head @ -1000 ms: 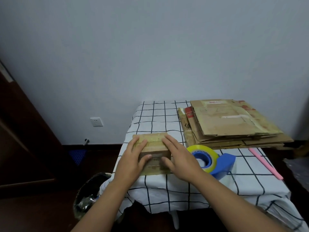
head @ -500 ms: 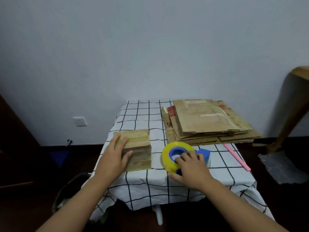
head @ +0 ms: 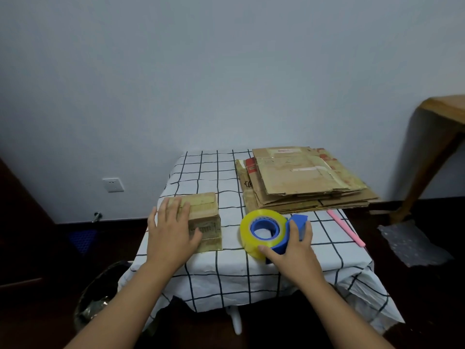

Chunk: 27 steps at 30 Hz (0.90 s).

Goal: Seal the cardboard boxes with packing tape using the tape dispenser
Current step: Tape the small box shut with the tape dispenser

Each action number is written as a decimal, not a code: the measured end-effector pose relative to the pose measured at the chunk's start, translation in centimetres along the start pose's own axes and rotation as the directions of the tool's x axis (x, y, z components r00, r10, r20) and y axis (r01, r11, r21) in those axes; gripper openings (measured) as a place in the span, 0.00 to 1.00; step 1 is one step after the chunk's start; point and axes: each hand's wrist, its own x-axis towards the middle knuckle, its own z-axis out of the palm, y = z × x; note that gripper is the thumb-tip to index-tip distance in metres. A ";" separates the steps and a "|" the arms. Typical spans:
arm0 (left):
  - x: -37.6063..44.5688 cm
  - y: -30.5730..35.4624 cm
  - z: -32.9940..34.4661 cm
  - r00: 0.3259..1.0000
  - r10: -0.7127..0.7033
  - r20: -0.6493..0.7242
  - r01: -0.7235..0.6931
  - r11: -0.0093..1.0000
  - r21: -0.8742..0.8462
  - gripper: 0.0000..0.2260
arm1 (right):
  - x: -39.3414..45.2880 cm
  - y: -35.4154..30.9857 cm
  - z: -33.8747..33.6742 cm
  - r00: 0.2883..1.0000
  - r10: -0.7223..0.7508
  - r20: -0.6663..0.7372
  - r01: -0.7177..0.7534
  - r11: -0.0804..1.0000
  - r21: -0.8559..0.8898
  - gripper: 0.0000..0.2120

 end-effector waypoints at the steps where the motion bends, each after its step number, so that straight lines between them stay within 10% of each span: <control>1: 0.0 0.1 0.0 1.000 0.007 0.003 -0.007 1.000 -0.001 0.29 | -0.1 -0.3 -0.1 1.000 -0.010 -0.002 0.010 1.000 0.003 0.51; 8: 0.1 0.3 0.2 0.999 0.047 -0.004 -0.047 0.997 -0.054 0.28 | -1.0 -3.4 0.4 0.999 -0.052 0.011 0.053 0.988 -0.147 0.31; 19: 0.1 -0.7 0.5 0.991 0.133 0.025 -0.132 0.990 -0.052 0.30 | -1.9 -5.0 1.0 0.998 0.015 0.062 0.007 0.940 -0.341 0.43; 27: 0.5 -0.7 1.0 0.980 0.172 0.100 -0.167 0.984 -0.054 0.34 | -1.3 -5.6 1.3 0.997 0.034 0.073 0.001 0.907 -0.422 0.32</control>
